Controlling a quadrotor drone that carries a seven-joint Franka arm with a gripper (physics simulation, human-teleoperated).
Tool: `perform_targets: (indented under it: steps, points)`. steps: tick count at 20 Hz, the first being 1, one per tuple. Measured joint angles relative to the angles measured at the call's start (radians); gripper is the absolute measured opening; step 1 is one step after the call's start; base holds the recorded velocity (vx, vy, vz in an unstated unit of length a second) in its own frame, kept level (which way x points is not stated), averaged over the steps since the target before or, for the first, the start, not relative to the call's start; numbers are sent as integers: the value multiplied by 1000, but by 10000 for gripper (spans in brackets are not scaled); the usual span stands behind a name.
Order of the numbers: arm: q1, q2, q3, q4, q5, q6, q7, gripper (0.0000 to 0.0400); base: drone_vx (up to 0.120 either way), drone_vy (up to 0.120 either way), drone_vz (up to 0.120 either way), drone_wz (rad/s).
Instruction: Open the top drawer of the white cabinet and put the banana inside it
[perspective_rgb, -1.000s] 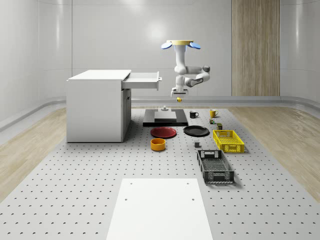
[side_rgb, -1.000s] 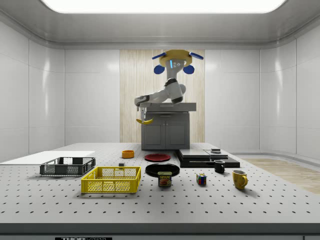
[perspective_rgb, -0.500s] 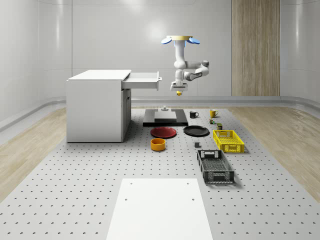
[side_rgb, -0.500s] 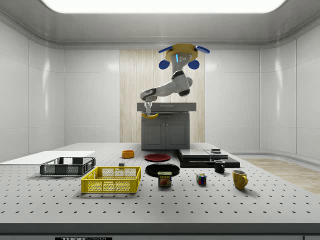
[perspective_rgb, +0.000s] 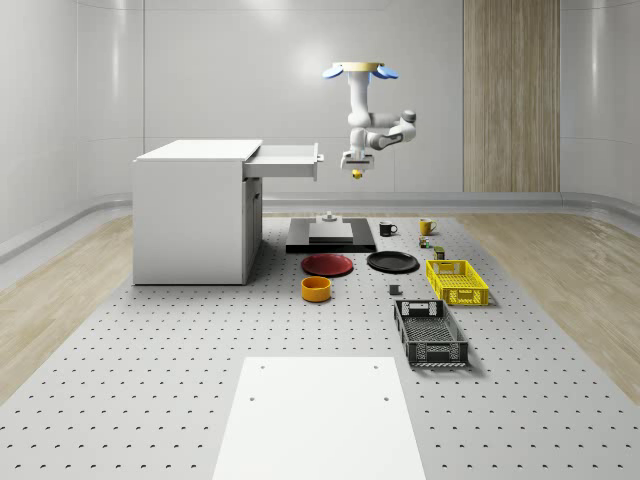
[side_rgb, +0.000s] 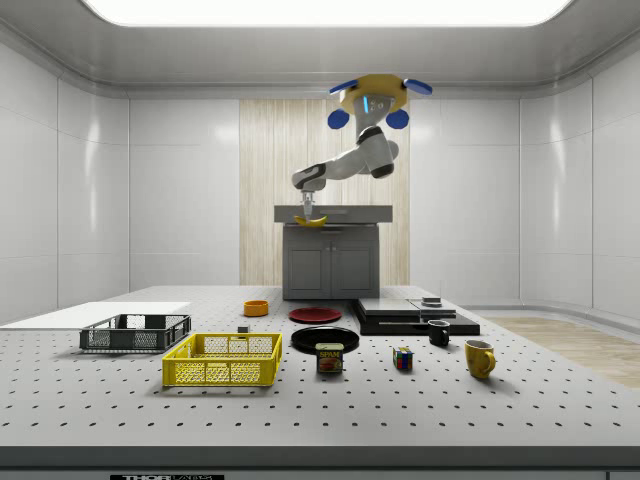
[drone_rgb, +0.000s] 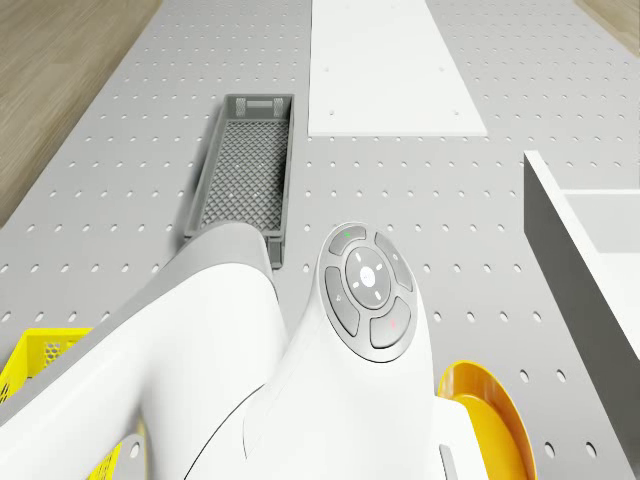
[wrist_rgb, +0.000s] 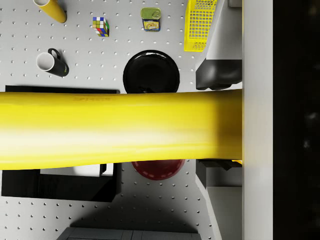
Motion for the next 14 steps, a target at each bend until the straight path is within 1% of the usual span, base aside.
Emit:
perform_targets:
  steps: [14]
  points:
    - [2, -5, -1, 0, -2, 5, -1, 190, -120, 0, 120, 0]
